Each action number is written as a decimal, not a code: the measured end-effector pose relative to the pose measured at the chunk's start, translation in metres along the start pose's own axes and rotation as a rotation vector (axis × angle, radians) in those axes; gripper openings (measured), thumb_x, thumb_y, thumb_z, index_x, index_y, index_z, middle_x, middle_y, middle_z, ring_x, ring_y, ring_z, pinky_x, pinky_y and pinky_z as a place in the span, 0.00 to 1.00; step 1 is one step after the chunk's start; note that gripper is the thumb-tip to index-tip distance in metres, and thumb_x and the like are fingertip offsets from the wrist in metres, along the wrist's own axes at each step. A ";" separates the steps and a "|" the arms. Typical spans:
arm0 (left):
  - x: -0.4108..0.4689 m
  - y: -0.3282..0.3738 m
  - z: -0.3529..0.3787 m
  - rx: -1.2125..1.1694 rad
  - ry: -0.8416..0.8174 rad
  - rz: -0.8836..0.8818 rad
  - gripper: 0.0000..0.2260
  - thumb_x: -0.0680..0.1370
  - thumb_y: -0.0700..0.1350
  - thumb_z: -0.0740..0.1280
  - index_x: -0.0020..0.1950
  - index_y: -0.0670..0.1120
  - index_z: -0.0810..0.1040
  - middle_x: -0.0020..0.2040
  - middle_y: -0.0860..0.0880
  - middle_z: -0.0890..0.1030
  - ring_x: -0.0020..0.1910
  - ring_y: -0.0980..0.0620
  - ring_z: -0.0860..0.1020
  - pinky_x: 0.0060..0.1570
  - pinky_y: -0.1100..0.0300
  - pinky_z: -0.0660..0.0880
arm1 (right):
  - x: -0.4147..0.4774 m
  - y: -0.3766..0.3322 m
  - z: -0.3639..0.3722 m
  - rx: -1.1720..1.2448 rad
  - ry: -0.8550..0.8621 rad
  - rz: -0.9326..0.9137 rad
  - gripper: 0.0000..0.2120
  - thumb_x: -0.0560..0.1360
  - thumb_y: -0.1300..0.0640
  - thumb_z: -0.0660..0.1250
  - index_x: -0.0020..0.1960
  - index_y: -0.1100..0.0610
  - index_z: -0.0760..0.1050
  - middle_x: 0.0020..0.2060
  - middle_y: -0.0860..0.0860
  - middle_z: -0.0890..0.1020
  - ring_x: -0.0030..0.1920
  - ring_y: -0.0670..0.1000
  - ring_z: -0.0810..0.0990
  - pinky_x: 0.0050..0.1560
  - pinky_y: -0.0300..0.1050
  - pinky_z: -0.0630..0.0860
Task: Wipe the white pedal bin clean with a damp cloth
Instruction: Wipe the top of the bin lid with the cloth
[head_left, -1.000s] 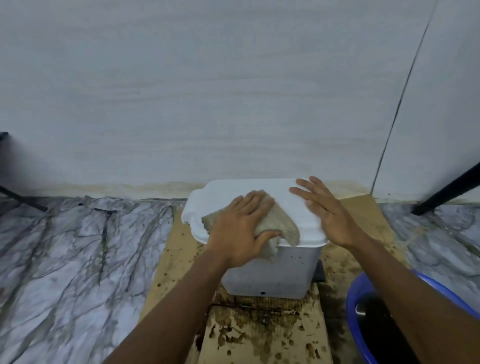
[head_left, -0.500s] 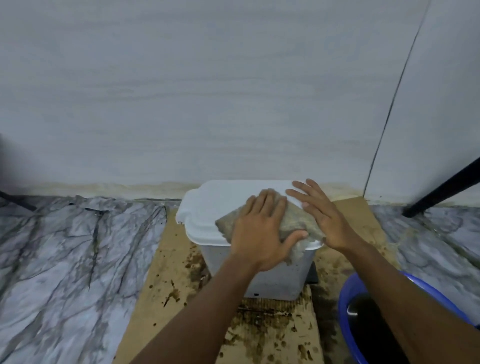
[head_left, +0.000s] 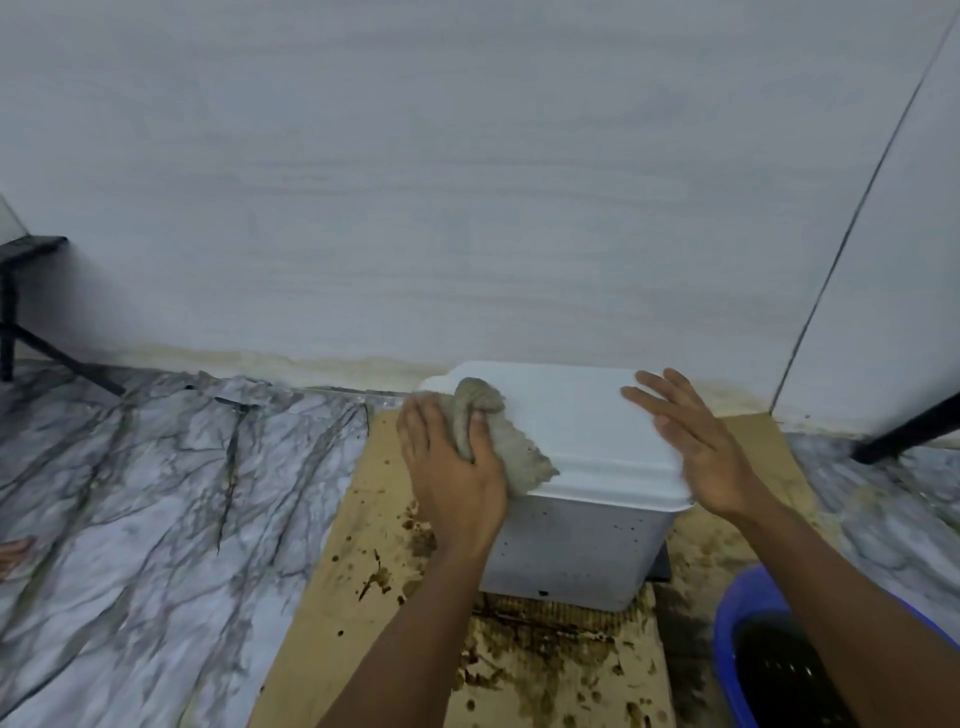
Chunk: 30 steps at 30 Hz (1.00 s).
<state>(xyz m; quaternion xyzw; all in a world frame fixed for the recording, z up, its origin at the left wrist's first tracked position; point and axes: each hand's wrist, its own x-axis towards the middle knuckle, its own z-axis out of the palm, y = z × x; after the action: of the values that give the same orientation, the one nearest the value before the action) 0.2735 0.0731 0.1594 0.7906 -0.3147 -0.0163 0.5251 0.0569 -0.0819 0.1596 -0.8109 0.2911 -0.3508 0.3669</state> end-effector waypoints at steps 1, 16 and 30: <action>-0.008 0.002 0.000 -0.037 0.016 -0.042 0.34 0.83 0.64 0.55 0.84 0.49 0.52 0.84 0.53 0.50 0.82 0.55 0.46 0.81 0.53 0.48 | 0.000 0.000 0.000 0.000 0.001 0.003 0.17 0.82 0.53 0.55 0.68 0.42 0.72 0.75 0.41 0.67 0.79 0.42 0.53 0.77 0.34 0.46; -0.034 0.028 0.040 0.524 -0.216 0.977 0.30 0.85 0.61 0.53 0.75 0.41 0.73 0.73 0.42 0.75 0.73 0.42 0.72 0.76 0.45 0.63 | -0.013 -0.021 0.021 0.047 0.139 0.109 0.17 0.84 0.63 0.58 0.66 0.48 0.76 0.73 0.43 0.68 0.79 0.45 0.50 0.76 0.42 0.49; -0.058 0.068 0.077 0.592 -0.288 1.033 0.36 0.78 0.66 0.60 0.75 0.39 0.72 0.74 0.40 0.74 0.74 0.42 0.71 0.78 0.47 0.57 | -0.016 -0.016 -0.019 0.669 -0.048 0.232 0.19 0.85 0.57 0.53 0.71 0.64 0.73 0.78 0.49 0.64 0.72 0.35 0.66 0.68 0.35 0.71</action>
<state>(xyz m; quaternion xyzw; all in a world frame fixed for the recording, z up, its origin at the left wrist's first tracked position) 0.1665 0.0226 0.1647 0.6381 -0.7161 0.2220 0.1754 0.0366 -0.0688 0.1761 -0.6154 0.2415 -0.3637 0.6563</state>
